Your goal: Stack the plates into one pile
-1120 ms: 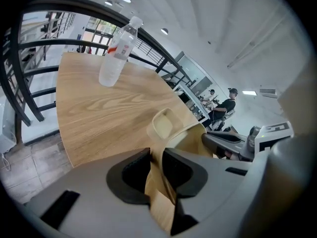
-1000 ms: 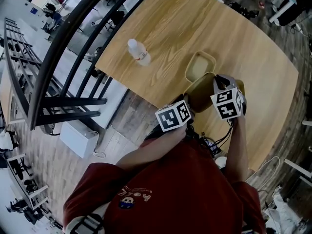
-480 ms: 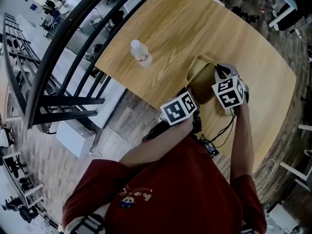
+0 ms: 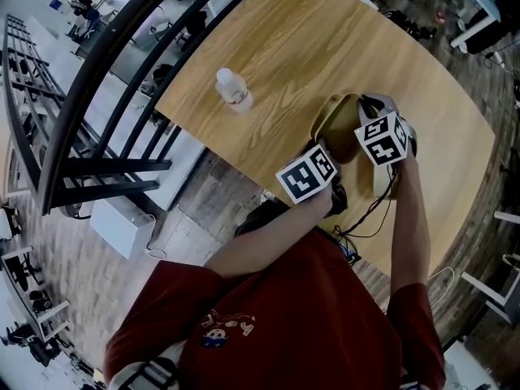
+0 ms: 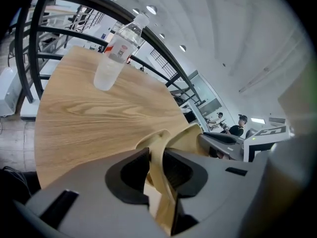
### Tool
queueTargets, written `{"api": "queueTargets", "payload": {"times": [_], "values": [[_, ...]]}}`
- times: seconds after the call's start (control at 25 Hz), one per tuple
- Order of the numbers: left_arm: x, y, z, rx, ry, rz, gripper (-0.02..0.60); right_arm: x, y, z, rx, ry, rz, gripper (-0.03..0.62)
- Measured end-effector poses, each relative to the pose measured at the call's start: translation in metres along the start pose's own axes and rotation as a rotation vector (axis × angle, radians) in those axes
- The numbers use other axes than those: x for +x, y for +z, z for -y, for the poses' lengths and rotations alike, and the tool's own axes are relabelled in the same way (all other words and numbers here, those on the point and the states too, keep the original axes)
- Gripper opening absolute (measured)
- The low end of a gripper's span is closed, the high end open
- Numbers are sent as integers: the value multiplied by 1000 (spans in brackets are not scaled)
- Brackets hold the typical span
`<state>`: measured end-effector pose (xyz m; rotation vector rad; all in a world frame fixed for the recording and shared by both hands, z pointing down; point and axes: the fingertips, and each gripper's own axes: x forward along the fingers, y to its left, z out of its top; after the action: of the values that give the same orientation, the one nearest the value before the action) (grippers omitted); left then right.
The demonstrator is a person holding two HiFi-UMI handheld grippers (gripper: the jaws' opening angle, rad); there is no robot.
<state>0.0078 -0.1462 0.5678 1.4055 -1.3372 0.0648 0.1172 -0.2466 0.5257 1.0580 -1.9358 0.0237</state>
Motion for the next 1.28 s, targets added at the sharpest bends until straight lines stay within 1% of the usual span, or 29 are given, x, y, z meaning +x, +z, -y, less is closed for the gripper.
{"api": "queueTargets", "payload": {"times": [0.24,0.52,1.04,1.28], "values": [[14,1,1,-26,28,-9,74,20,-5,5,-4,22,-12,46],[25,-3,-7,-46,54,-32,74,38,-13,0,7,50,-29,47],[30,-9,-24,-38,100,-69,74,55,-25,-16,33,98,-56,48],[28,-12,-29,3,121,-68,75,59,-36,-25,36,110,-78,47]]}}
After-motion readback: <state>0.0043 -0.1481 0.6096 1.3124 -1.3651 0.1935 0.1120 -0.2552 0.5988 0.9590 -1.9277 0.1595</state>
